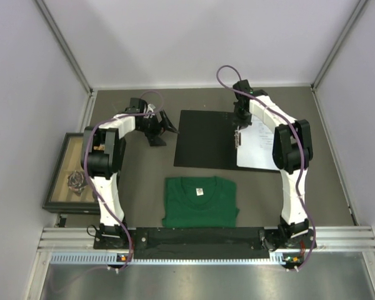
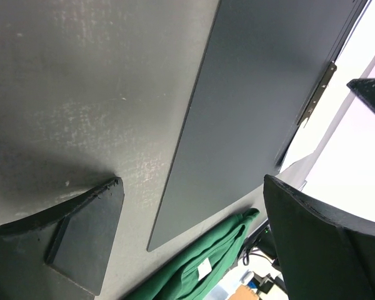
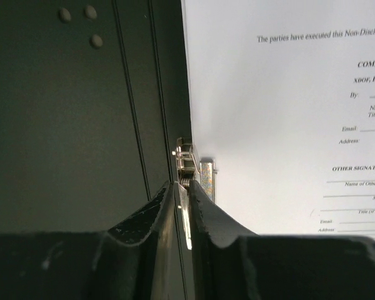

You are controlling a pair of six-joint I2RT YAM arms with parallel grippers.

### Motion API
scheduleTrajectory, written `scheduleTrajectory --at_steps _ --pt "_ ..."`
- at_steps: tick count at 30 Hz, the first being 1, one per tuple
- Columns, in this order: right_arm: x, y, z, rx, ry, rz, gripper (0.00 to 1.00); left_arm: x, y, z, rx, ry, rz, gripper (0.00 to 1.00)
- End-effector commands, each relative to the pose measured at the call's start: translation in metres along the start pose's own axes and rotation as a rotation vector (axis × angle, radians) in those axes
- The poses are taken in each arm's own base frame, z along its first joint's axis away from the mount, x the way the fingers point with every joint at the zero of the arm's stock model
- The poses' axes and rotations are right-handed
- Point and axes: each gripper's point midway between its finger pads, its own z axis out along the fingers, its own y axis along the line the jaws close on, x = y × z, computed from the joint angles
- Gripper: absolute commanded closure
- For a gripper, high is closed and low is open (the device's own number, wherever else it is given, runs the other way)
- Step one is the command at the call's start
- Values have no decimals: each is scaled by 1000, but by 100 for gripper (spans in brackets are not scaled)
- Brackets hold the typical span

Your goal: Put the files into the folder

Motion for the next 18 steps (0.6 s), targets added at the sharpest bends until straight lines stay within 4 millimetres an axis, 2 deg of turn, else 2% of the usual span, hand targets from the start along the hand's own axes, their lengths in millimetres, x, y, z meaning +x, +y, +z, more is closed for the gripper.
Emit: scheduleTrajectory --at_steps 1,8,10,18 --pt "-18 9 -5 -23 -42 -23 82 3 -5 5 16 6 22 3" --pt "-15 12 9 -12 -34 -48 91 5 -6 7 25 12 22 3" --pt "-18 13 10 0 -36 -57 91 5 -7 7 27 12 25 3" --pt "-6 12 25 40 -9 -79 89 5 -10 6 40 14 35 3"
